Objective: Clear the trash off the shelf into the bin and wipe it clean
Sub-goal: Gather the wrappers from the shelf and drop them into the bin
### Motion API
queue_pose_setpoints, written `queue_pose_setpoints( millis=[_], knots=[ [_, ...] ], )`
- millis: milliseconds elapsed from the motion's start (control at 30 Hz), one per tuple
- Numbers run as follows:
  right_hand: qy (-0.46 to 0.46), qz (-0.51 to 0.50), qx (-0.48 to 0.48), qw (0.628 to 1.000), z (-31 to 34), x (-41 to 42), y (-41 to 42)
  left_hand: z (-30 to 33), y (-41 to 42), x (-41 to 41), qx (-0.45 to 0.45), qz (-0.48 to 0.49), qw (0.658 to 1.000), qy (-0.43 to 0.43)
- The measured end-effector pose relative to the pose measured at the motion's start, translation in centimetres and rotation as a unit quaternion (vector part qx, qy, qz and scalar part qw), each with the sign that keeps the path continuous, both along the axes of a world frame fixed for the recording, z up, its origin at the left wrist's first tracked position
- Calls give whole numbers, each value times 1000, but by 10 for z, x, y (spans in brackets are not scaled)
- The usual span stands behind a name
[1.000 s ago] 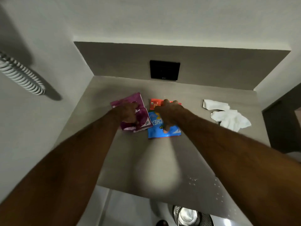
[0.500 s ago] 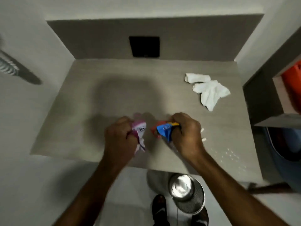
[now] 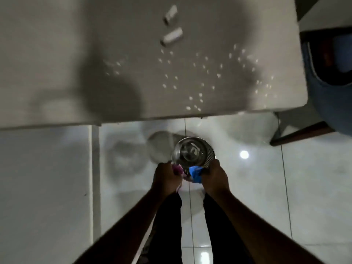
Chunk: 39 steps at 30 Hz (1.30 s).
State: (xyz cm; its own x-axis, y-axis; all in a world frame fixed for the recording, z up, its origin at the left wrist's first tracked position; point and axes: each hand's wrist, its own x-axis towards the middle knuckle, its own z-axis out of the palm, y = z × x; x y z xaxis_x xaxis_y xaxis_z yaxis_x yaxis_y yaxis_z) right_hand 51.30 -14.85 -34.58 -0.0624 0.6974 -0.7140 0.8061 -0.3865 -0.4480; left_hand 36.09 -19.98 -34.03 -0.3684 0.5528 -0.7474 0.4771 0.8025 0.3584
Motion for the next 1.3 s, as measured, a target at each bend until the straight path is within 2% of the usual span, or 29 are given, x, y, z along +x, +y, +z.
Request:
queue_pose_setpoints(
  millis=[133, 200, 267, 333, 467, 533, 667, 833, 933, 1067, 1133, 1200, 1300],
  knots=[
    [-24, -80, -120, 989, -95, -5, 20, -84, 32, 10, -87, 27, 994, -54],
    [-18, -129, -130, 983, -128, -9, 29, -112, 40, 19, -86, 47, 989, -111],
    [-4, -164, -121, 979, -154, -10, 32, -138, 42, 27, -82, 36, 988, -125],
    [16, -160, -130, 978, -171, -12, 32, -157, 44, 32, -87, 21, 988, -124],
    [118, -117, -174, 971, -177, -21, 30, -171, 48, 30, -52, 41, 985, -159],
    [121, -100, -171, 973, -172, -22, 30, -166, 51, 22, -14, 35, 992, -123],
    [126, -69, -128, 981, -148, -19, 39, -131, 52, 3, 80, -81, 993, -20],
    [165, -95, -132, 973, -89, -14, 51, -69, 46, -17, 151, -178, 972, -20],
    [134, 23, -87, 987, -45, -11, 51, -18, 35, -24, 146, -260, 955, -4],
    [137, 114, -22, 984, 51, -8, 42, 74, 21, -22, 159, -346, 923, 45],
    [146, 176, 30, 973, 111, -9, 37, 129, 19, -20, 198, -398, 892, 82],
    [178, 235, 129, 947, 173, -9, 33, 183, 25, -21, 271, -444, 845, 124],
    [229, 275, 261, 897, 247, -6, 38, 257, 45, -33, 423, -432, 776, 180]
  ],
)
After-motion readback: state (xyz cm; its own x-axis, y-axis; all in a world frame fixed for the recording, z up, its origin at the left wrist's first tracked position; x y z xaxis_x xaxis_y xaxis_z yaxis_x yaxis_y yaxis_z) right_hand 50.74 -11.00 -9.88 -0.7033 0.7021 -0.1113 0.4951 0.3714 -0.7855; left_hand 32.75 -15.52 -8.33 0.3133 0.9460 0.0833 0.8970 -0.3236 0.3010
